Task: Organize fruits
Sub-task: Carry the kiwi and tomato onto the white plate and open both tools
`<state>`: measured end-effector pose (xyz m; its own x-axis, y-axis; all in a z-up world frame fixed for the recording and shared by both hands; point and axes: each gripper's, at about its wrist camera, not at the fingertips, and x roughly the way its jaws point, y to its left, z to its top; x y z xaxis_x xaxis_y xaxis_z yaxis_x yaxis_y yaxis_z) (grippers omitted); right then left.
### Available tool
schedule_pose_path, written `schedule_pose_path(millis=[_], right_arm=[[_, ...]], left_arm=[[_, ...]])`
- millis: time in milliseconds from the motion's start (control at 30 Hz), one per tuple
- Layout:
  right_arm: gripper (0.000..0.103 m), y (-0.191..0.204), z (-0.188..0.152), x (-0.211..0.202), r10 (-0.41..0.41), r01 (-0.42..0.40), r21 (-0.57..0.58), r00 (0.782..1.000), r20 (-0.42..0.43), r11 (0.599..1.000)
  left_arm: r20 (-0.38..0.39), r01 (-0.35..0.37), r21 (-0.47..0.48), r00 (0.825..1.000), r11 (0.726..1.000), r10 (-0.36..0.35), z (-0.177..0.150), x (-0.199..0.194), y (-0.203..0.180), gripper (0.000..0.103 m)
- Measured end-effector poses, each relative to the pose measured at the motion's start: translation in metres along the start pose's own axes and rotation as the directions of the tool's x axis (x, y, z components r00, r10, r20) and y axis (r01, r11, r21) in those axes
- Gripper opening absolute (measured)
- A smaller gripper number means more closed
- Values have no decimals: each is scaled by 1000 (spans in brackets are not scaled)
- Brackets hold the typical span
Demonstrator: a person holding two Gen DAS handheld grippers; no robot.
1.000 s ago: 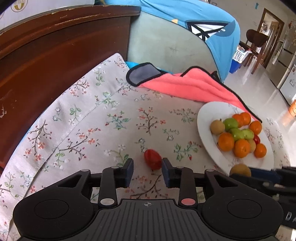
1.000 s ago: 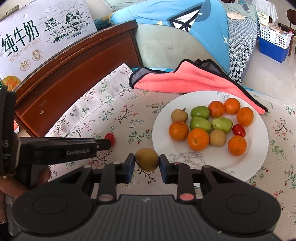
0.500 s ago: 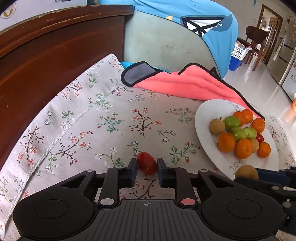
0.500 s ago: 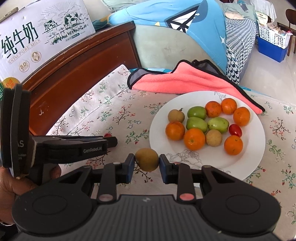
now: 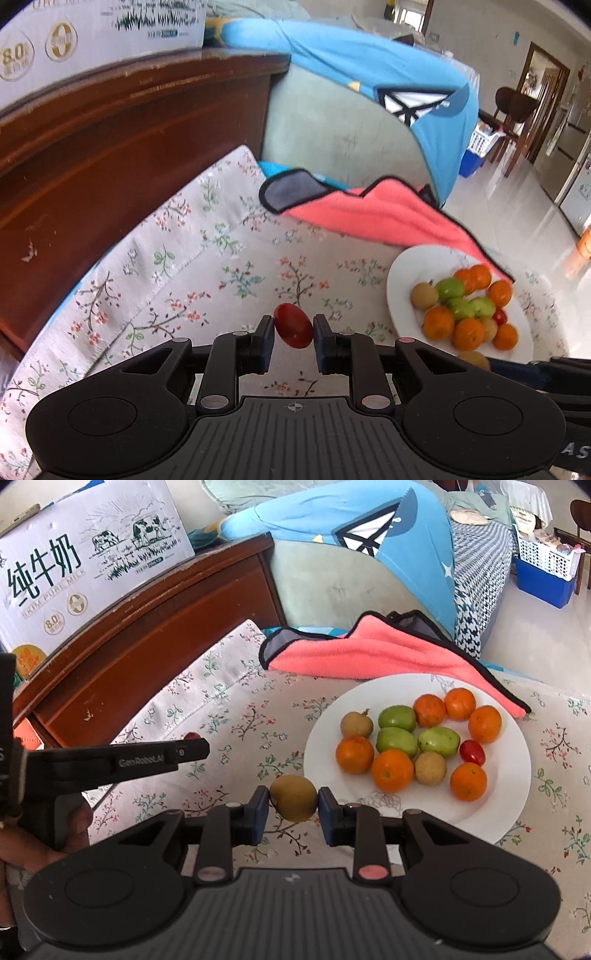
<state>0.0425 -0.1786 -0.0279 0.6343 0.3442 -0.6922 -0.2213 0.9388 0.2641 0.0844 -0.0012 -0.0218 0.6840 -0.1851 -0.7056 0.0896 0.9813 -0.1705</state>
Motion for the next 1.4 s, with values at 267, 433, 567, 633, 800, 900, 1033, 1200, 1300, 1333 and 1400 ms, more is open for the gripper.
schedule_pose_path(millis=[267,433,567,633,800,900,1033,1200,1300,1333,1400], right_arm=[[29,-4,10,-9,7,-8,15,999,35,1000],[29,-14,20,-21,-1,-1,37,997,78,999],[29,-29,33,-36,-19,12,58,992,128,998],[29,-39,39,-43,-35,22,83,987,156,996],[29,-68,50,-59,-89,56,161,974,206,985],[29,-84,52,-65,-110,65,204,970,216,977],[29,-102,49,-62,-111,53,287,975,193,956],[29,-116,35,-46,-71,24,374,991,113,927],[29,-114,28,-36,-72,45,368,996,61,929],[29,-113,25,-33,-69,47,372,997,46,927],[29,-114,20,-27,-56,42,390,998,24,920]], left_arm=[[44,39,6,998,999,-40,9,-14,-13,20],[65,67,21,996,998,-68,14,-19,-26,20],[71,93,27,993,995,-95,17,-20,-37,20],[74,103,40,992,994,-106,18,-20,-45,20],[60,142,69,987,987,-147,15,-16,-64,20],[45,161,88,985,983,-166,11,-13,-77,20],[12,189,110,981,976,-192,4,-5,-94,20],[-19,193,127,981,973,-192,-3,5,-105,20],[-37,177,128,984,976,-174,-6,12,-107,20],[-43,171,130,985,977,-166,-7,15,-108,20],[-56,160,131,987,978,-154,-8,19,-109,20]])
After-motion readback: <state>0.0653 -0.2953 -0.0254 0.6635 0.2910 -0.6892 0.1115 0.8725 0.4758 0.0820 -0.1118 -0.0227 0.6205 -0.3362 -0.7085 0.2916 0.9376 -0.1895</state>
